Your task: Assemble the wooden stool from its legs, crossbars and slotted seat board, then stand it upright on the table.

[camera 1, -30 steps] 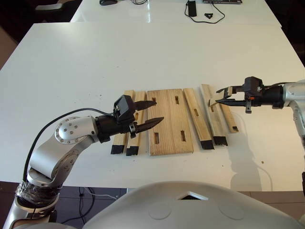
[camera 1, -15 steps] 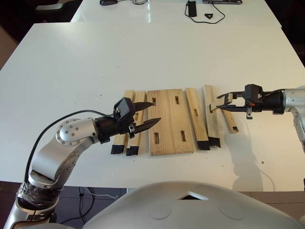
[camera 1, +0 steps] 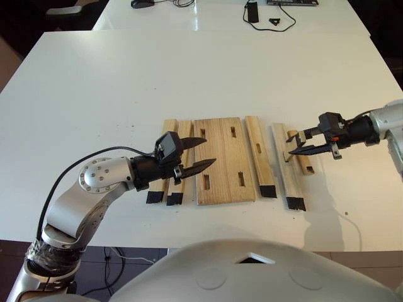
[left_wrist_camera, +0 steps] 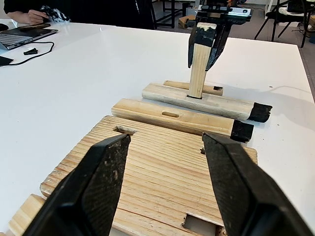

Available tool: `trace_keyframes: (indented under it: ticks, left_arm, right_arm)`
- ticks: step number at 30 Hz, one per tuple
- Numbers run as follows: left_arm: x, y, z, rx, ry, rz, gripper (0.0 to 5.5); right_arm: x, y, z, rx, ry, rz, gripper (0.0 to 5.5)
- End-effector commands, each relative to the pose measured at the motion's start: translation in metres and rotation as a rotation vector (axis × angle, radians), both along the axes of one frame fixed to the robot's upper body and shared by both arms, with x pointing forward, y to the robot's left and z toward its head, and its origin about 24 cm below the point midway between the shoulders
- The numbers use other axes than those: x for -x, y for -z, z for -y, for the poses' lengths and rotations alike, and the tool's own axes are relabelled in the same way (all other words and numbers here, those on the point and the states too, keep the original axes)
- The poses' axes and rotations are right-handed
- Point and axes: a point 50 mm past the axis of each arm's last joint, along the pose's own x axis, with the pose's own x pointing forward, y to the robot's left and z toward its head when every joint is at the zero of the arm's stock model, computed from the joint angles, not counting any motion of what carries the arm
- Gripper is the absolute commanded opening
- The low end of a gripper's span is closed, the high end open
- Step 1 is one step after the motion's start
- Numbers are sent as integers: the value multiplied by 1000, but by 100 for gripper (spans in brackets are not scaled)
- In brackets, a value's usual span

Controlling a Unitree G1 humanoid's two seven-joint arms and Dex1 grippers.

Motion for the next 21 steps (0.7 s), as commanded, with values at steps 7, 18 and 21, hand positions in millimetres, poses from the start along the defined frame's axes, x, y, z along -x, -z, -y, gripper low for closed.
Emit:
trace_keyframes:
  ticks: [7,18,21]
  left_arm:
    - [3,0,0,-39,31,-8,272]
    - [3,1,1,-63,62,5,272]
    - [3,1,1,-64,62,8,272]
  right_arm:
    - [37,66,20,99,88,-230,127]
    - [41,82,21,97,128,-274,127]
    - [31,72,16,54,155,-227,127]
